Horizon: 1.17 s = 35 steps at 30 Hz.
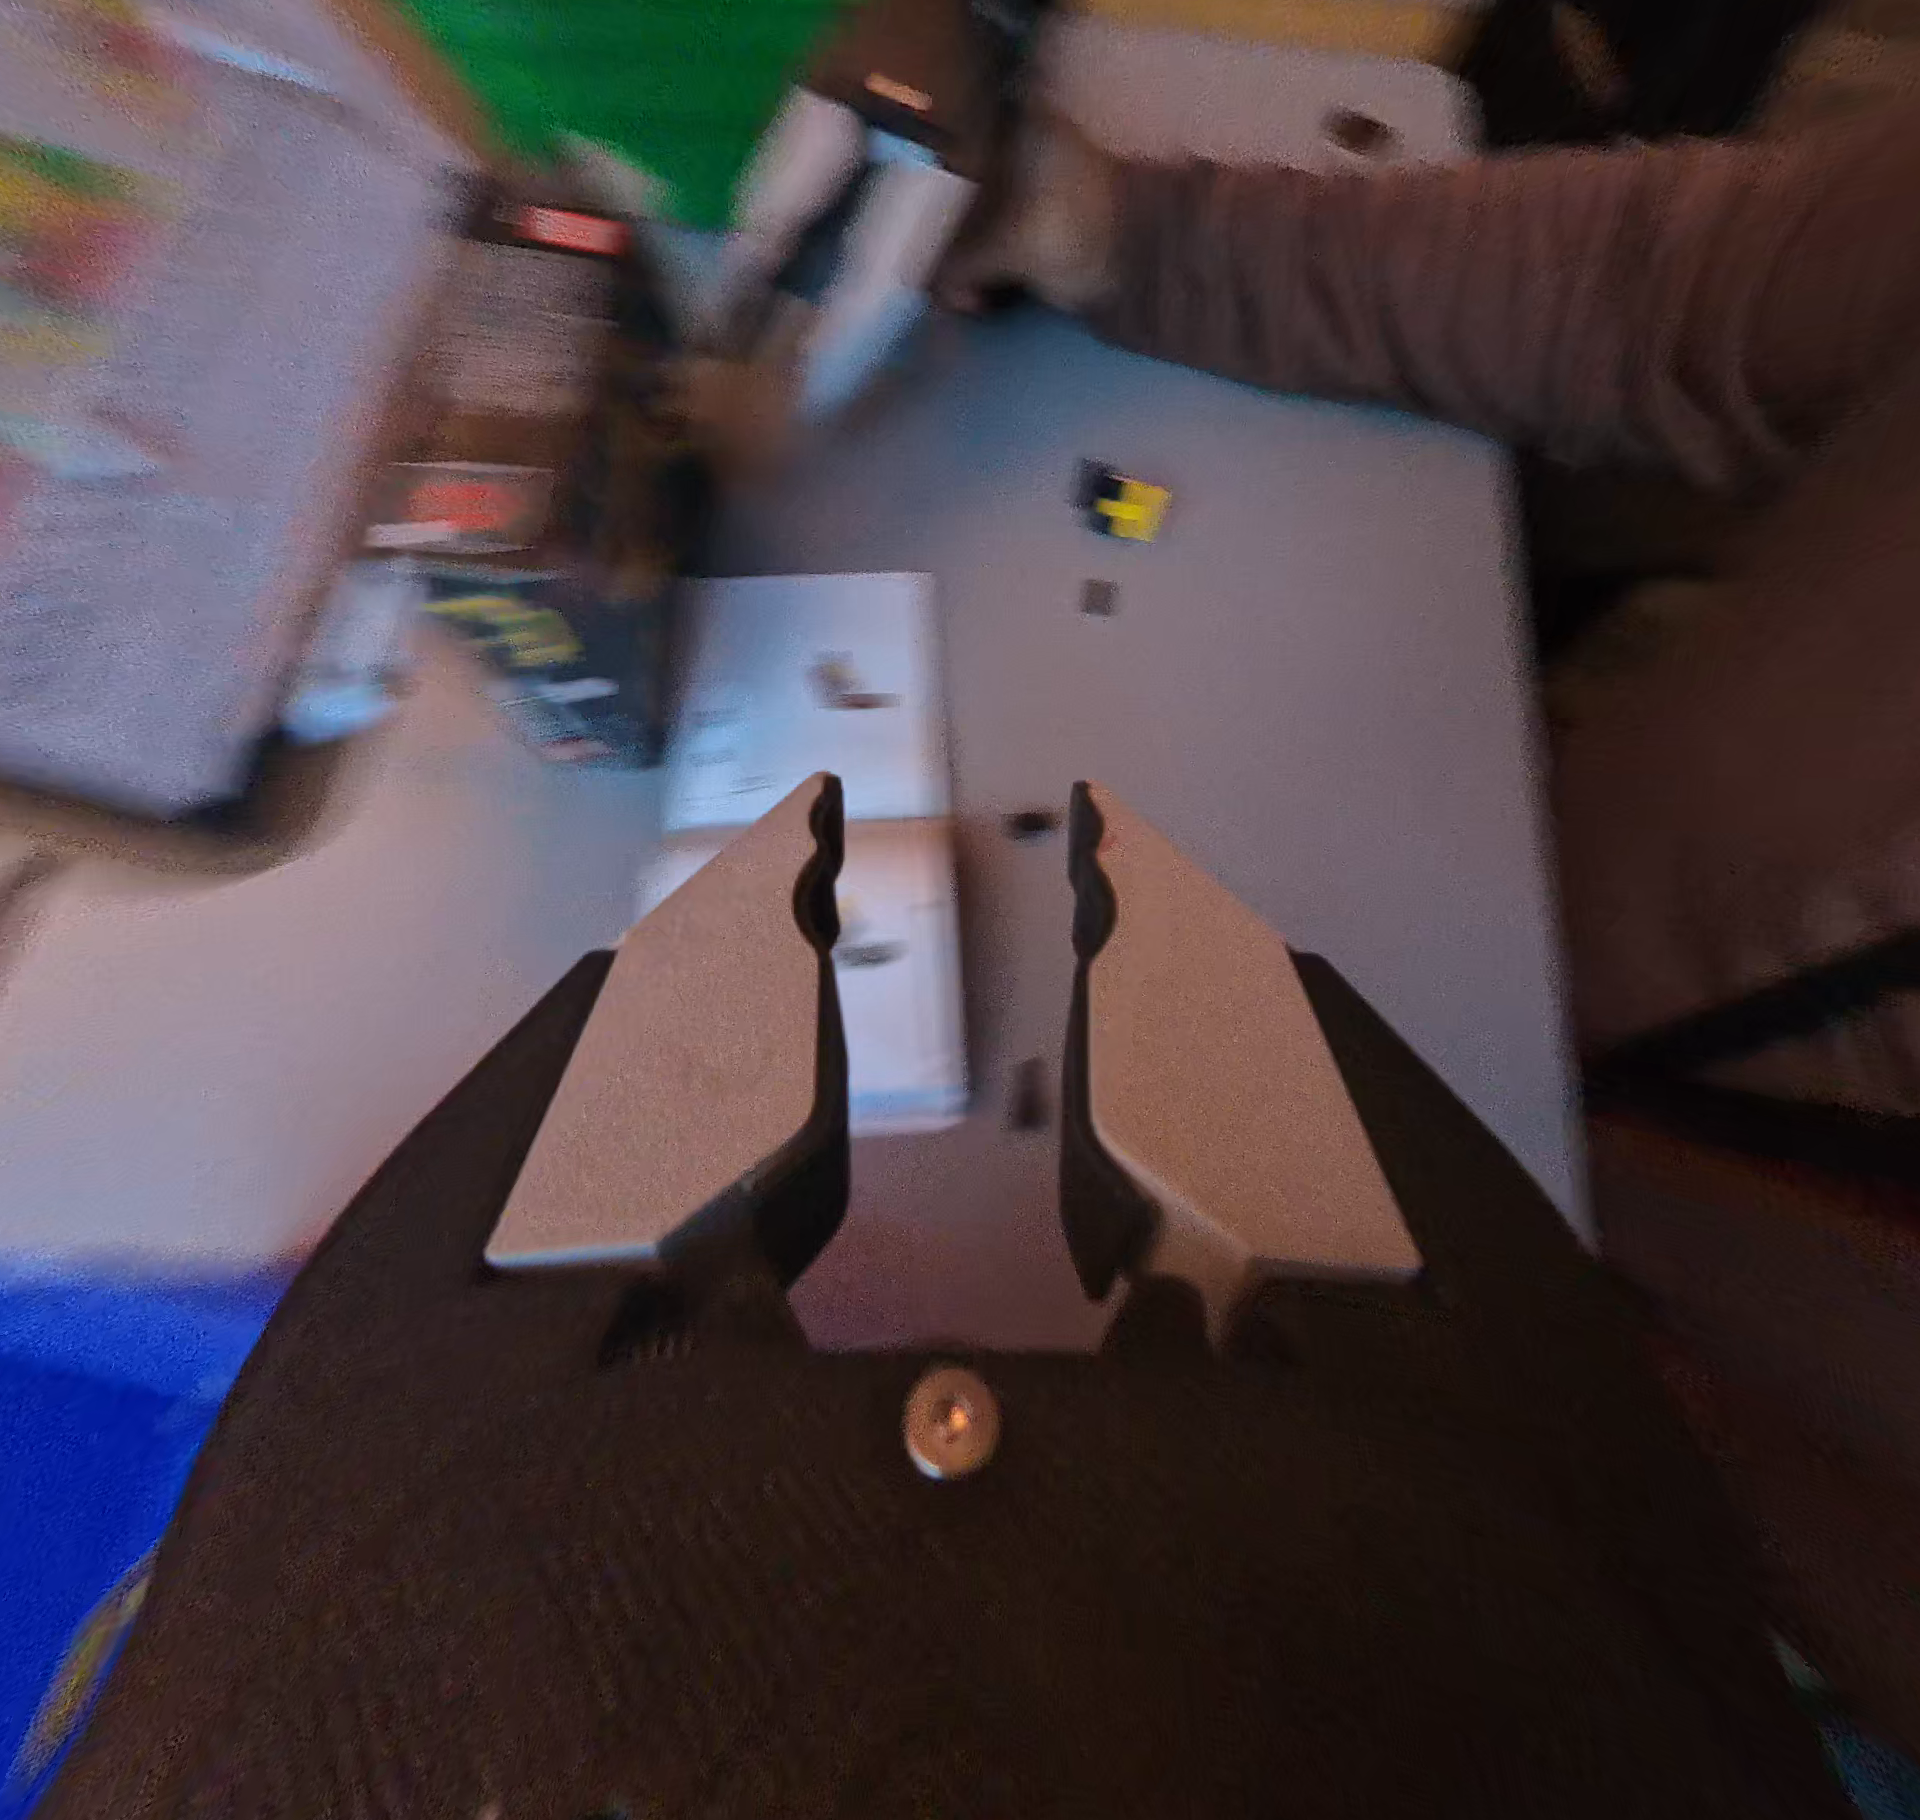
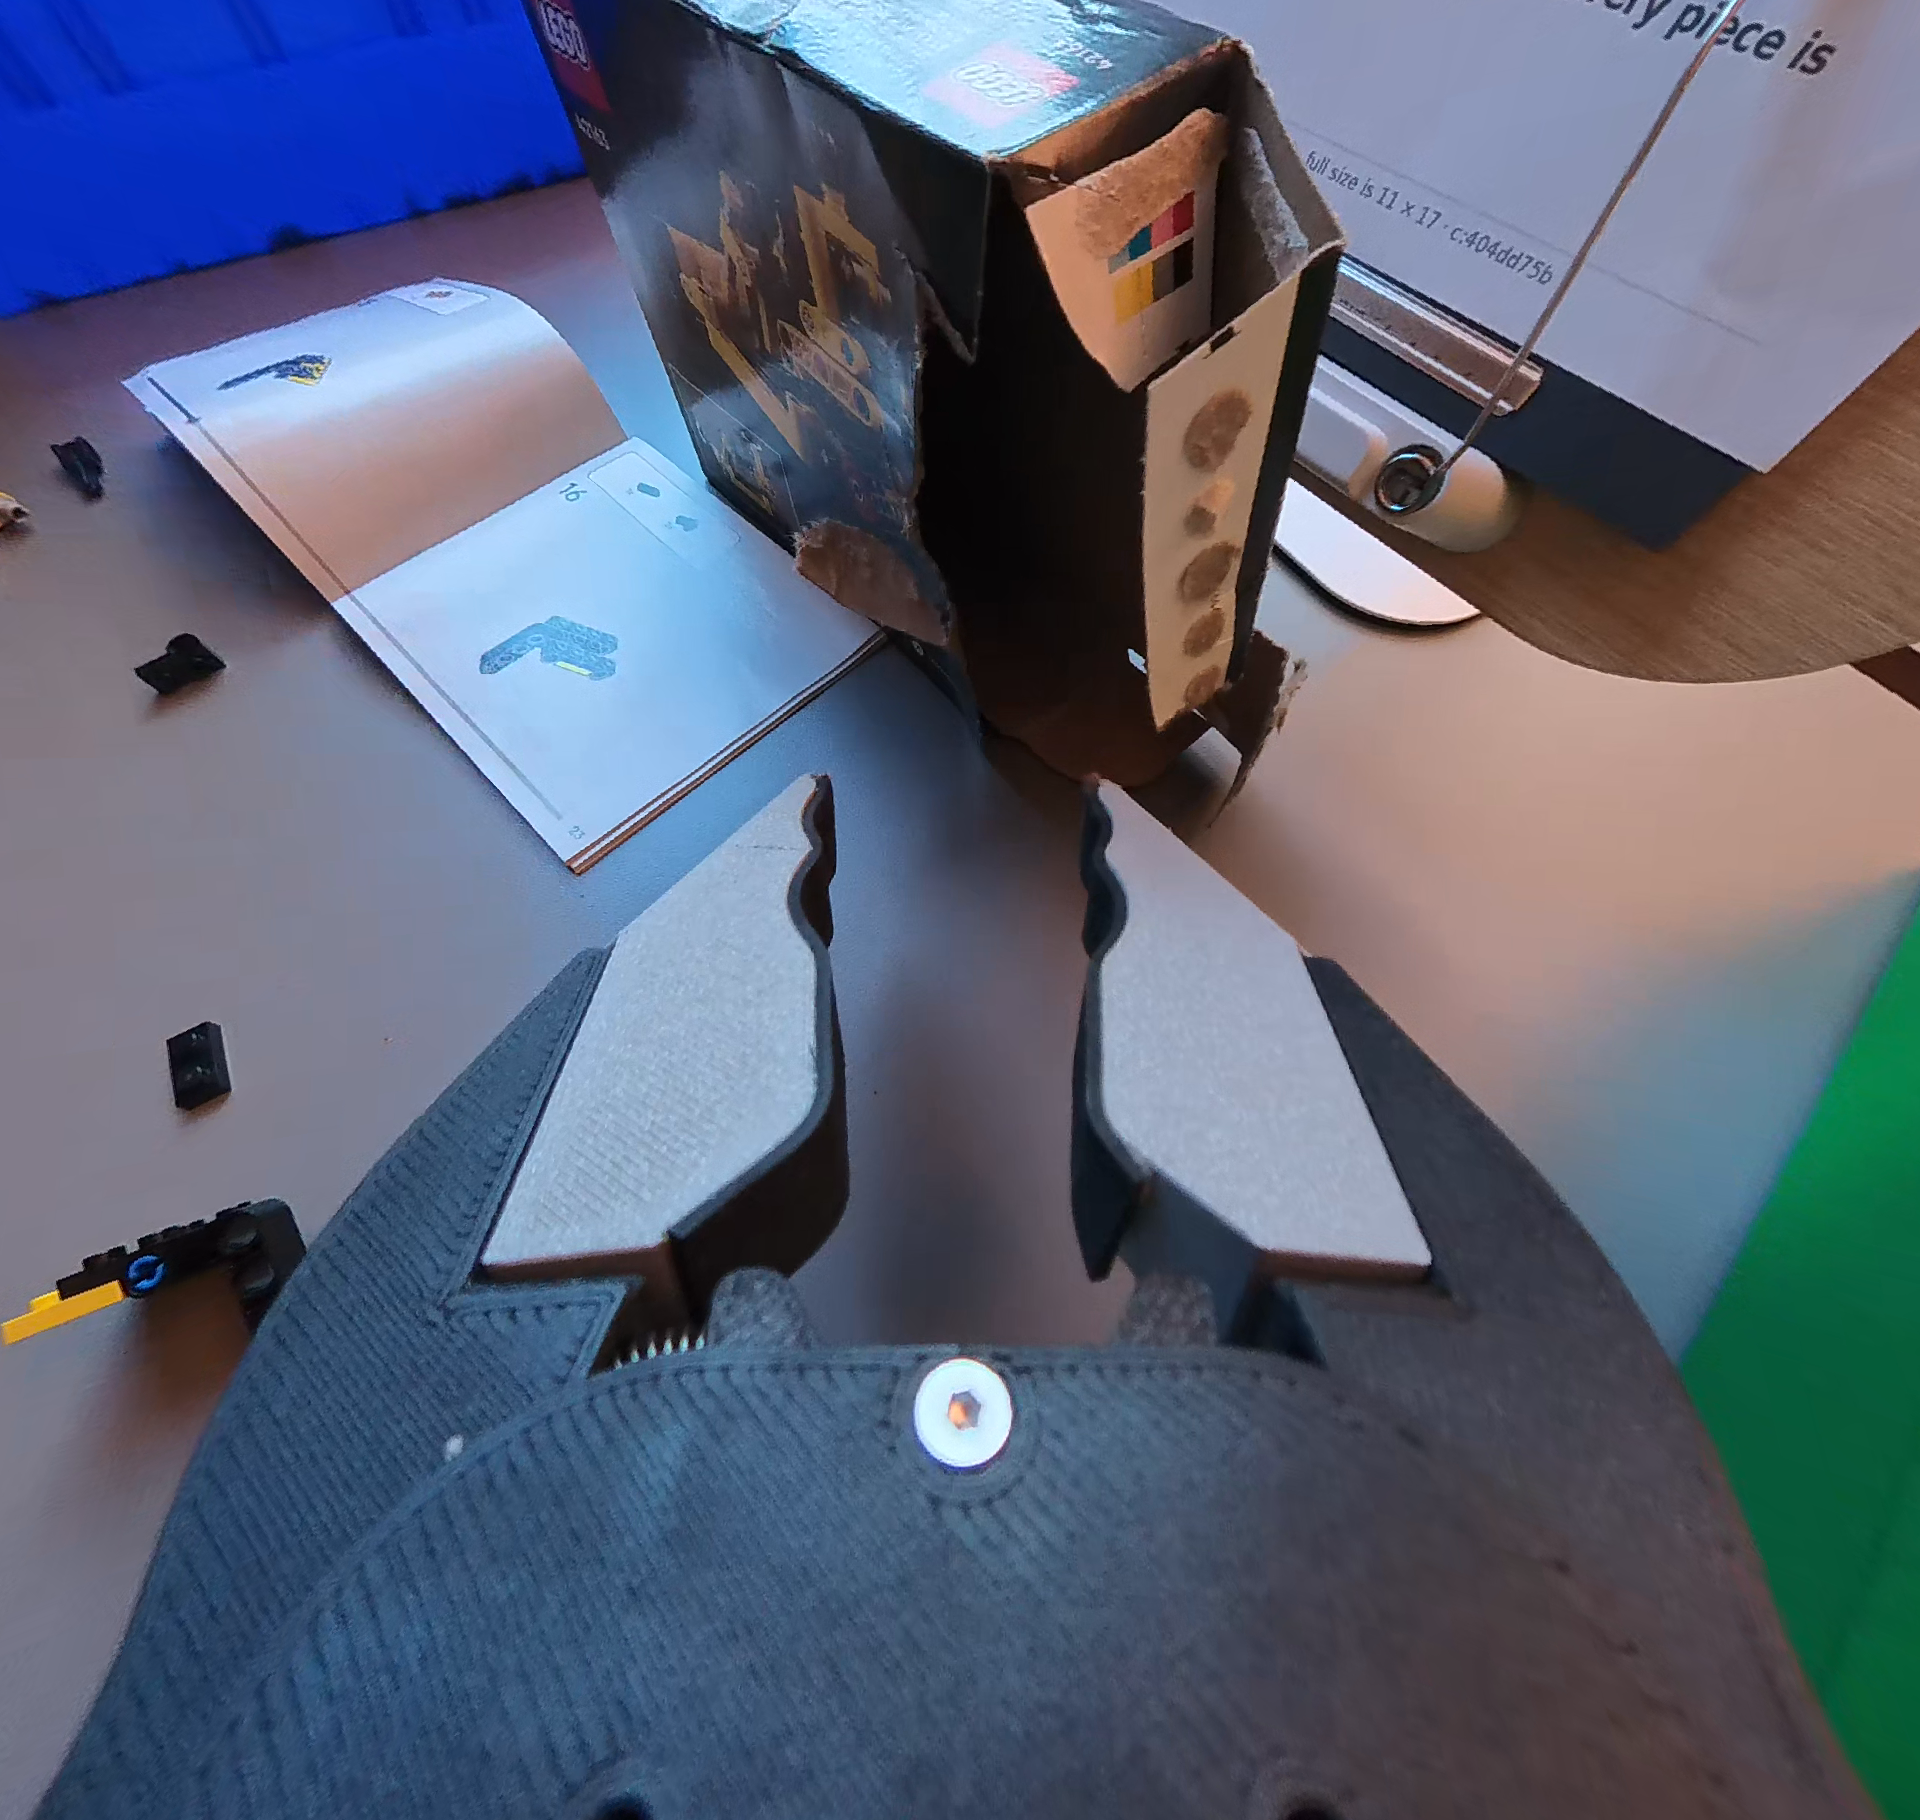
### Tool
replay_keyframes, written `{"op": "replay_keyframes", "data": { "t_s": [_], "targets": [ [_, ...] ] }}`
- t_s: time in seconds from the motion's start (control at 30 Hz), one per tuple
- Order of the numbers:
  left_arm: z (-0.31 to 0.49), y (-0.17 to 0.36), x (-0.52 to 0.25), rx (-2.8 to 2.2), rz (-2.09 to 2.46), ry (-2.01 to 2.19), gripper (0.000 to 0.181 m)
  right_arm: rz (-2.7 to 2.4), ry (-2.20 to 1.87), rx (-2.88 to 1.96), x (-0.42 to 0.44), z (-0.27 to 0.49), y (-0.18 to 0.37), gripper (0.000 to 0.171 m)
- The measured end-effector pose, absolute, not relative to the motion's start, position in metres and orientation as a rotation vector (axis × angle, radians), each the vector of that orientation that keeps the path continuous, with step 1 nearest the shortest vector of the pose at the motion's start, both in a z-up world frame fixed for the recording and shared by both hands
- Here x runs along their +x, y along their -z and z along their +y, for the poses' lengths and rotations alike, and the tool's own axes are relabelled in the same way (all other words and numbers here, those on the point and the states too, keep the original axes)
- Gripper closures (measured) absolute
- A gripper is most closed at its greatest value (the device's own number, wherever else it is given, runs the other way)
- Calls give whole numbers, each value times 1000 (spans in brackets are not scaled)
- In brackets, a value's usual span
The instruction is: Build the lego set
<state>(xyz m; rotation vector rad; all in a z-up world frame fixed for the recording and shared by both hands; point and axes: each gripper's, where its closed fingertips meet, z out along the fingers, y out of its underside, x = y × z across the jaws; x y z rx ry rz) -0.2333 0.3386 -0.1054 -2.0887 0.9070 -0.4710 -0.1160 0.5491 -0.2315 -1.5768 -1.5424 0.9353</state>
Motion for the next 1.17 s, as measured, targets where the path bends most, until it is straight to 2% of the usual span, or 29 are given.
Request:
{"op": "replay_keyframes", "data": {
  "t_s": [0.03, 0.13, 0.23, 0.3, 0.43, 0.53, 1.17],
  "targets": [
    [348, 90, -273, -2080, 786, 325, 140, -1544, -935, -1576, -116, 549, 232, 127],
    [352, 77, -380, -2112, 498, 81, 138, -1547, -934, -1581, -116, 549, 232, 127],
    [343, 110, -422, -2254, 396, 221, 133, -1547, -933, -1590, -116, 550, 233, 127],
    [338, 141, -434, -2381, 396, 283, 138, -1543, -929, -1594, -117, 550, 234, 127],
    [330, 194, -443, -2604, 514, 225, 146, -1533, -910, -1596, -117, 552, 234, 127],
    [326, 214, -450, -2700, 551, 150, 150, -1529, -900, -1606, -117, 553, 235, 127],
    [321, 256, -444, -2825, 655, 206, 159, -1536, -904, -1606, -117, 553, 235, 128]
  ]
}}
